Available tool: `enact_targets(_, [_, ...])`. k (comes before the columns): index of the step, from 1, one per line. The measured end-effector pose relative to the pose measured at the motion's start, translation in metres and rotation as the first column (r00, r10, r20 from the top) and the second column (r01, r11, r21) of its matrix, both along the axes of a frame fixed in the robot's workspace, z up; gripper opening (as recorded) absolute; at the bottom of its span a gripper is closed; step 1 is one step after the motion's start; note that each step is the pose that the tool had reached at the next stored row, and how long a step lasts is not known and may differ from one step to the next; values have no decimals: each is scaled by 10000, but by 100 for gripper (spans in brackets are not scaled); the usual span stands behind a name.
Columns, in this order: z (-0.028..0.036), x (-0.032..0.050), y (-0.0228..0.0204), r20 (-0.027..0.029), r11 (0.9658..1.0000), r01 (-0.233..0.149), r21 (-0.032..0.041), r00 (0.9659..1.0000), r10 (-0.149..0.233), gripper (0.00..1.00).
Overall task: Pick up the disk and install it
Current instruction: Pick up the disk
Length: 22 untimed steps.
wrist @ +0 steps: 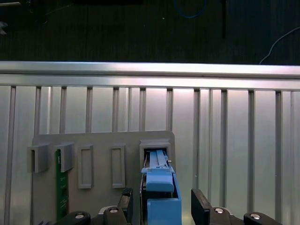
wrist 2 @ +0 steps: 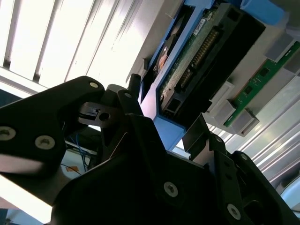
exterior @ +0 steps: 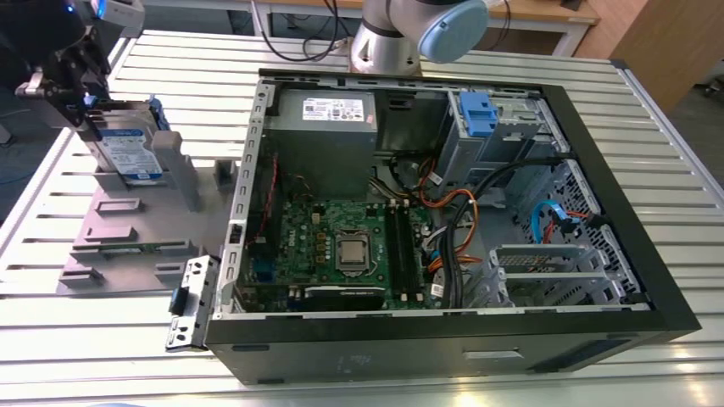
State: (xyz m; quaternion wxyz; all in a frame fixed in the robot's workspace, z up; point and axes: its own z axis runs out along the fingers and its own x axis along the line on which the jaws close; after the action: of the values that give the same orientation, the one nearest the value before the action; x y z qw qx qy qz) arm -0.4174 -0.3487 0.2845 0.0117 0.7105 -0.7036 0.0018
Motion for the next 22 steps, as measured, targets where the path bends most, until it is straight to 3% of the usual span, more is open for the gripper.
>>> enact_targets(16, [-16, 0, 0, -1, 10000, -1, 0, 10000, 1, 59])
enact_targets(18, [-16, 1, 0, 0, 10000, -1, 0, 10000, 1, 46])
enact_targets(22, [-16, 1, 0, -1, 10000, -1, 0, 10000, 1, 36])
